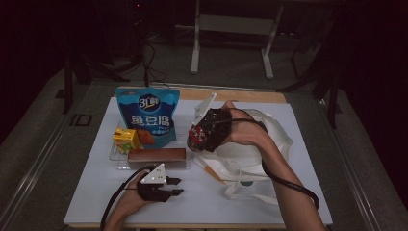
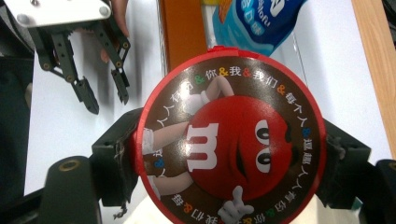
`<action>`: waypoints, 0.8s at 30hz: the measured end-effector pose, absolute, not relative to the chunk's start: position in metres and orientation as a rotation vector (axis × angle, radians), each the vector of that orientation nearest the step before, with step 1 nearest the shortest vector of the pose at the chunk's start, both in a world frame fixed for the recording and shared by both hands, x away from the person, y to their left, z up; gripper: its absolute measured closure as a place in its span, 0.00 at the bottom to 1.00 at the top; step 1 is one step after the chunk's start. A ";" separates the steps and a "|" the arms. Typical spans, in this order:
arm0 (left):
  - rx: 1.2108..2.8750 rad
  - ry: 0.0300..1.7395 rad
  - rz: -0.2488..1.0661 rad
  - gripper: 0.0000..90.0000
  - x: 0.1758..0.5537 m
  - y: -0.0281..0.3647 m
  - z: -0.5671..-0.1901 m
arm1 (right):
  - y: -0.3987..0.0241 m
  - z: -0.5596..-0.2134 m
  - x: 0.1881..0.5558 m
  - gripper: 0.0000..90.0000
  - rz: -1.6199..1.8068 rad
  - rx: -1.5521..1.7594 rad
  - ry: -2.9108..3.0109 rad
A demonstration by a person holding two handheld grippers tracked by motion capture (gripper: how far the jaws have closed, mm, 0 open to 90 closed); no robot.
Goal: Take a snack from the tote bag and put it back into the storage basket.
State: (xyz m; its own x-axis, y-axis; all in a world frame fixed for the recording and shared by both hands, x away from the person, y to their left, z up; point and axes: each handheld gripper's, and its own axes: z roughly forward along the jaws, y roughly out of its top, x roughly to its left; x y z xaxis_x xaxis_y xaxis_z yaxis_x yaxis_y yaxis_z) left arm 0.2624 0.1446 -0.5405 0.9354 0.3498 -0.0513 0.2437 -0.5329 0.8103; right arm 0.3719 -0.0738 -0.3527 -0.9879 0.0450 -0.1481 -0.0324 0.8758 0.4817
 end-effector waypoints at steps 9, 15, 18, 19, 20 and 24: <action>2.155 0.421 0.143 0.66 0.262 0.145 -0.541 | -0.063 -0.347 0.374 0.26 0.789 -0.004 2.877; 2.154 0.421 0.144 0.66 0.262 0.145 -0.540 | -0.060 -0.347 0.377 0.26 0.811 0.012 2.868; 2.154 0.422 0.145 0.66 0.262 0.145 -0.540 | -0.058 -0.348 0.379 0.26 0.812 0.016 2.871; 2.154 0.421 0.145 0.66 0.262 0.145 -0.540 | -0.058 -0.348 0.379 0.26 0.811 0.016 2.873; 2.156 0.421 0.145 0.66 0.262 0.145 -0.540 | -0.057 -0.348 0.379 0.26 0.816 0.014 2.872; 2.155 0.420 0.146 0.66 0.262 0.144 -0.540 | -0.054 -0.349 0.381 0.26 0.814 0.020 2.876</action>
State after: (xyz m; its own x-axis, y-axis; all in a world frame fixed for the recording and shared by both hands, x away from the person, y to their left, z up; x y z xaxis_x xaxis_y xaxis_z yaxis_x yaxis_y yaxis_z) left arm 0.2620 0.1445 -0.5405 0.9351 0.3506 -0.0513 0.2435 -0.5309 0.8117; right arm 0.3814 -0.0540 -0.3485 -0.9883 0.0542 -0.1428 -0.0287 0.8523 0.5223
